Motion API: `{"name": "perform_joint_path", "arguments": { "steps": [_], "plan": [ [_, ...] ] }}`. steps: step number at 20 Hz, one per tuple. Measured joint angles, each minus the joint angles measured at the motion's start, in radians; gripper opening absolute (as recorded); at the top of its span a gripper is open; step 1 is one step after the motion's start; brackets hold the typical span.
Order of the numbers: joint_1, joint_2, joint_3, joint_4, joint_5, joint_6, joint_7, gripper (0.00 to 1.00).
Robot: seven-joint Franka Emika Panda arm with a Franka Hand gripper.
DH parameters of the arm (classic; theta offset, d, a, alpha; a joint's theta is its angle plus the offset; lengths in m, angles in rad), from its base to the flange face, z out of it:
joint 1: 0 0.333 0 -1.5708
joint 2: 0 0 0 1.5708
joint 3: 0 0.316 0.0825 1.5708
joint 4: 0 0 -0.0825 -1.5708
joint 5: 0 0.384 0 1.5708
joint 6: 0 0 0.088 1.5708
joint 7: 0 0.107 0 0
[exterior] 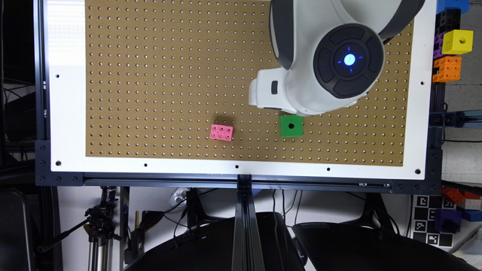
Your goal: Pick up green block.
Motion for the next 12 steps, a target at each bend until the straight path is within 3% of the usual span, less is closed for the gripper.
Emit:
{"name": "perform_joint_path", "arguments": {
  "steps": [12],
  "plan": [
    [0.001,0.0,0.002,0.007,0.0,0.0,0.0,1.0]
  ]
}}
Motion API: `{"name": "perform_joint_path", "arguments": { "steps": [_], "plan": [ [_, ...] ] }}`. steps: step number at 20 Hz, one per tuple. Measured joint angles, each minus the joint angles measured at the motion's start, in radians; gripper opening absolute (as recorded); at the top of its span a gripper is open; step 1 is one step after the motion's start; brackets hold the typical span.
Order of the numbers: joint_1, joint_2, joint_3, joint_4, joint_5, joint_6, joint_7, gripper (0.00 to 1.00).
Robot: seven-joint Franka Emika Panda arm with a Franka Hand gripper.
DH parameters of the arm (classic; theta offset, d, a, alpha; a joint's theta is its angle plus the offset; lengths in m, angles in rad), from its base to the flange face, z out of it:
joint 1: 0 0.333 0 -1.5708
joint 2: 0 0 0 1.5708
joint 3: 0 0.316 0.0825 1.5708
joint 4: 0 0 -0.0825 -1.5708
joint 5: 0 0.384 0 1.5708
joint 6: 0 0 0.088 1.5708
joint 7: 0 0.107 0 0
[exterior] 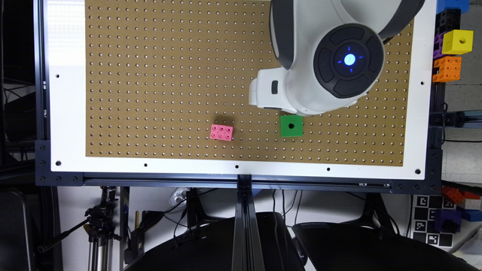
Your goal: Pick up green block.
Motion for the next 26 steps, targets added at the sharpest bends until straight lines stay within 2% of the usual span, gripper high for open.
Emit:
{"name": "perform_joint_path", "arguments": {
  "steps": [3,9,12,17,22,26],
  "plan": [
    [0.001,0.004,0.002,0.015,0.0,0.0,0.0,1.0],
    [0.001,0.066,0.005,0.096,0.0,0.0,0.0,1.0],
    [0.001,0.093,0.006,0.124,0.0,0.0,0.0,1.0],
    [0.001,0.116,0.006,0.131,0.0,0.003,0.0,1.0],
    [0.001,0.165,0.006,0.138,0.0,0.039,0.0,1.0],
    [0.001,0.175,0.006,0.151,0.0,0.041,0.0,1.0]
  ]
}}
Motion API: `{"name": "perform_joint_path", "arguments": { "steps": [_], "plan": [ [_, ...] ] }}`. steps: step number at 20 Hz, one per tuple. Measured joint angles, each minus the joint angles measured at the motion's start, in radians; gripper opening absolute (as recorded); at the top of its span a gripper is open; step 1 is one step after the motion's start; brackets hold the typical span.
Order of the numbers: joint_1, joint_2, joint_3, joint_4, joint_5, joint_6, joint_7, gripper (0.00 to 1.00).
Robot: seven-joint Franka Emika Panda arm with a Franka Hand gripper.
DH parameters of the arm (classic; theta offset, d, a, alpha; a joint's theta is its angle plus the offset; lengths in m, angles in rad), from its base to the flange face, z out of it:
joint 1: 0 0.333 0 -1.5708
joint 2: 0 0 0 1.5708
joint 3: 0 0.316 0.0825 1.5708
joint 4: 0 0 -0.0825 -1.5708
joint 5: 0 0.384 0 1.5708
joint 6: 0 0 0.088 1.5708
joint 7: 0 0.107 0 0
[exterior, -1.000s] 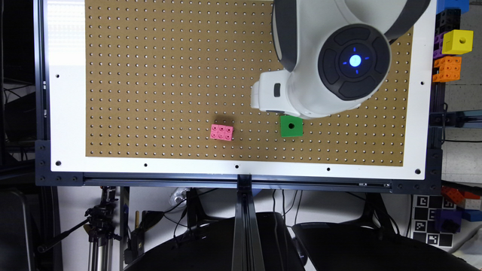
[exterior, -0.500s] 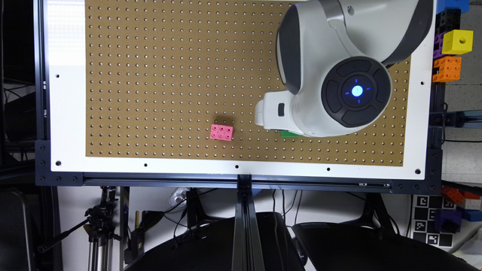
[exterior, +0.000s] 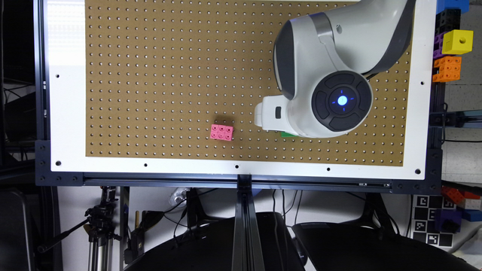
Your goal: Pick up green block.
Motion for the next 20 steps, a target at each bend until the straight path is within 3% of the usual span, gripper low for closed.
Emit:
{"name": "perform_joint_path", "arguments": {
  "steps": [8,17,20],
  "plan": [
    [0.0,0.015,0.0,0.026,0.0,0.0,0.0,1.0],
    [0.0,0.1,0.0,0.074,0.0,0.023,0.0,1.0],
    [0.0,0.109,0.0,0.078,0.0,0.024,0.0,1.0]
  ]
}}
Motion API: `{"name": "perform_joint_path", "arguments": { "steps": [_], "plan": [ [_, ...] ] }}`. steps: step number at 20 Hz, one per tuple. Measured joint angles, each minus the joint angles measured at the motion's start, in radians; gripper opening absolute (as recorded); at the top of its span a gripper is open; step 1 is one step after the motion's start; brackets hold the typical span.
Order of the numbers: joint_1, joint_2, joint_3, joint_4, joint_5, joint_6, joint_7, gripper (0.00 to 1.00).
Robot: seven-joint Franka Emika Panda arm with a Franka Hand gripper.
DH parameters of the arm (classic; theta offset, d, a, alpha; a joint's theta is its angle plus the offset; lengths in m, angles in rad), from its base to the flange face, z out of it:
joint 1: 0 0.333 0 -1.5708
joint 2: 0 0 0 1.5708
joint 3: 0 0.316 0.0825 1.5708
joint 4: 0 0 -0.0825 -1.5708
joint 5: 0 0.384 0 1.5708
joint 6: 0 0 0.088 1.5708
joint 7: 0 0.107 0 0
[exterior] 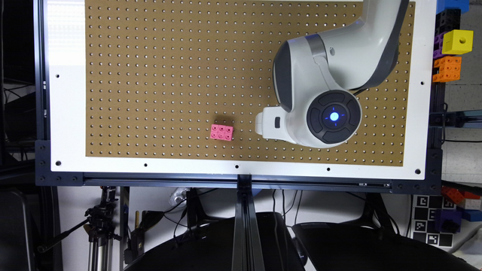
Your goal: Pick up green block.
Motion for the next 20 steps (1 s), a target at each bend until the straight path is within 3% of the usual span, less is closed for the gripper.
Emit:
{"name": "perform_joint_path", "arguments": {
  "steps": [15,16,20],
  "plan": [
    [0.0,0.026,0.0,0.012,-0.0002,0.006,0.0,1.0],
    [0.0,0.026,-0.001,0.013,-0.0003,0.006,0.0,0.0],
    [0.0,0.026,-0.001,0.013,-0.0003,0.006,0.0,0.0]
  ]
}}
